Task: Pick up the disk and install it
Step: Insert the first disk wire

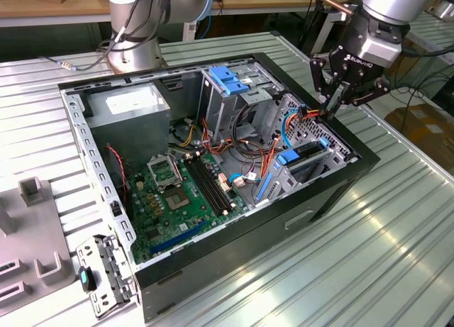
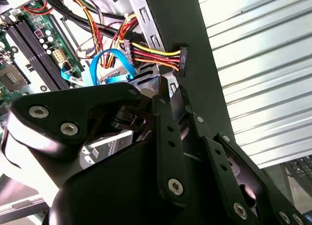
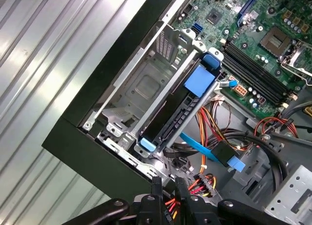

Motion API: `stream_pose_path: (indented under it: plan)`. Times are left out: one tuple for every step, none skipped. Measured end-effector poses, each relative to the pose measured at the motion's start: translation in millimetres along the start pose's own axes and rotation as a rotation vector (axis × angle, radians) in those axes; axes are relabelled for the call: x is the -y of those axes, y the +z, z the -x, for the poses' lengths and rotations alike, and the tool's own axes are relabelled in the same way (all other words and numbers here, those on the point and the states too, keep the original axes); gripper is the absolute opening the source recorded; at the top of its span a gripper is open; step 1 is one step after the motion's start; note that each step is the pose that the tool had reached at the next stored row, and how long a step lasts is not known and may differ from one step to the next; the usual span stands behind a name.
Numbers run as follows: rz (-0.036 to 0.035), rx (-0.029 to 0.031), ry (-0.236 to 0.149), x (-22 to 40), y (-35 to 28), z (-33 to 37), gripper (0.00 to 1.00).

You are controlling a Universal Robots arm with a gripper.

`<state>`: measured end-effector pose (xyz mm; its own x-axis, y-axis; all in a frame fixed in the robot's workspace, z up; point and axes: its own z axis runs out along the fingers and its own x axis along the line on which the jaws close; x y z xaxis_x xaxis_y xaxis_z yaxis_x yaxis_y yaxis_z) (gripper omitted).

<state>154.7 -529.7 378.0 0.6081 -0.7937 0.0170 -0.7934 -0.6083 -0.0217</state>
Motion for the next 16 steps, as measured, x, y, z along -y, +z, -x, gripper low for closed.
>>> stream_pose_path:
  plan:
    - [-0.0001, 0.0001, -0.006, 2.1, 0.2, 0.0, 0.25]
    - [-0.0003, 0.0004, -0.012, 3.8, 0.4, -0.2, 0.25]
    - [-0.0003, 0.0004, -0.016, 5.0, 0.5, -0.3, 0.25]
    - [-0.0004, 0.0005, -0.020, 6.4, 0.6, -0.5, 0.25]
    - [-0.0004, 0.0006, -0.027, 8.9, 0.7, -0.8, 0.25]
    - [-0.0006, 0.0007, -0.031, 10.1, 0.9, -0.9, 0.25]
    - [-0.0005, 0.0007, -0.035, 11.1, 0.9, -0.9, 0.25]
    - [-0.0008, 0.0011, -0.049, 13.1, 1.4, -0.8, 0.25]
    - [-0.0010, 0.0014, -0.061, 14.2, 1.6, -0.7, 0.25]
    - [-0.0013, 0.0017, -0.074, 14.8, 2.0, -0.6, 0.25]
    - [-0.0015, 0.0020, -0.088, 15.2, 2.3, -0.7, 0.25]
    - [-0.0019, 0.0024, -0.123, 15.8, 3.0, -0.9, 0.25]
    - [-0.0025, 0.0031, -0.145, 16.0, 3.7, -1.1, 0.25]
    - [-0.0027, 0.0034, -0.164, 16.1, 4.0, -1.2, 0.25]
    - [-0.0030, 0.0038, -0.180, 16.2, 4.3, -1.2, 0.25]
    - [-0.0033, 0.0043, -0.201, 16.3, 4.6, -1.3, 0.25]
